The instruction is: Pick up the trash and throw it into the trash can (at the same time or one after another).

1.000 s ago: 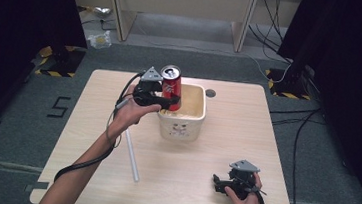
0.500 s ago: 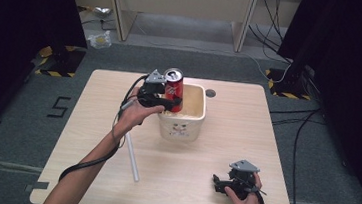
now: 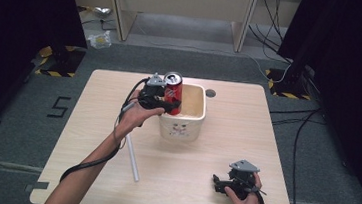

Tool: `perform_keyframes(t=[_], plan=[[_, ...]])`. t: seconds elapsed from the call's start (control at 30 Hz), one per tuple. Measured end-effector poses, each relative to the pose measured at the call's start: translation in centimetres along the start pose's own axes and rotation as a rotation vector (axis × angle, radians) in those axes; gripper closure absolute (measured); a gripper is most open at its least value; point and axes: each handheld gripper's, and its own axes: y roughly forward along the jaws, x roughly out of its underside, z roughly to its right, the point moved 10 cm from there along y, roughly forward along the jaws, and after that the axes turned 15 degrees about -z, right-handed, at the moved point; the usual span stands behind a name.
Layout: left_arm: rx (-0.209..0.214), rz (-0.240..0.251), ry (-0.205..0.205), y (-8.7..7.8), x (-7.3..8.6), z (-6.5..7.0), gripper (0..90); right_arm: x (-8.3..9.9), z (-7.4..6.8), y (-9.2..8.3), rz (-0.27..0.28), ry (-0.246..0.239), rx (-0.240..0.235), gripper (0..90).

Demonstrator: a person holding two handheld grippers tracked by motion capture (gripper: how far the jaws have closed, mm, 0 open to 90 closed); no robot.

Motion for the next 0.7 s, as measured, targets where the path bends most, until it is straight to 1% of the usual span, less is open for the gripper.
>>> perform_keyframes(t=[0.17, 0.3, 0.37, 0.4, 0.43, 0.57, 0.7], plan=[[-0.002, -0.004, -0.01, 0.13, 0.29, -0.48, 33.0, 0.0, 0.0, 0.0, 0.0, 0.0, 0.0, 0.2], [-0.003, 0.005, -0.014, 0.26, 0.28, -0.6, 32.3, -0.02, 0.01, 0.02, 0.002, -0.001, 0.001, 0.2], [-0.002, 0.001, -0.011, 0.29, 0.32, -0.6, 32.2, -0.02, 0.01, 0.02, 0.002, -0.001, 0.001, 0.3], [-0.002, 0.011, 0.012, 0.39, 0.15, -0.69, 32.6, -0.02, 0.02, 0.02, 0.002, -0.001, 0.001, 0.2], [-0.005, -0.001, -0.008, 0.37, 0.36, -0.62, 32.6, -0.02, 0.02, 0.02, 0.002, -0.001, 0.001, 0.2], [-0.001, 0.001, -0.002, 0.37, 0.31, -0.55, 32.2, -0.02, 0.02, 0.02, 0.002, -0.001, 0.001, 0.3], [-0.001, 0.007, -0.006, 0.28, 0.2, -0.54, 32.0, -0.01, -0.02, 0.02, 0.001, 0.001, -0.001, 0.2]])
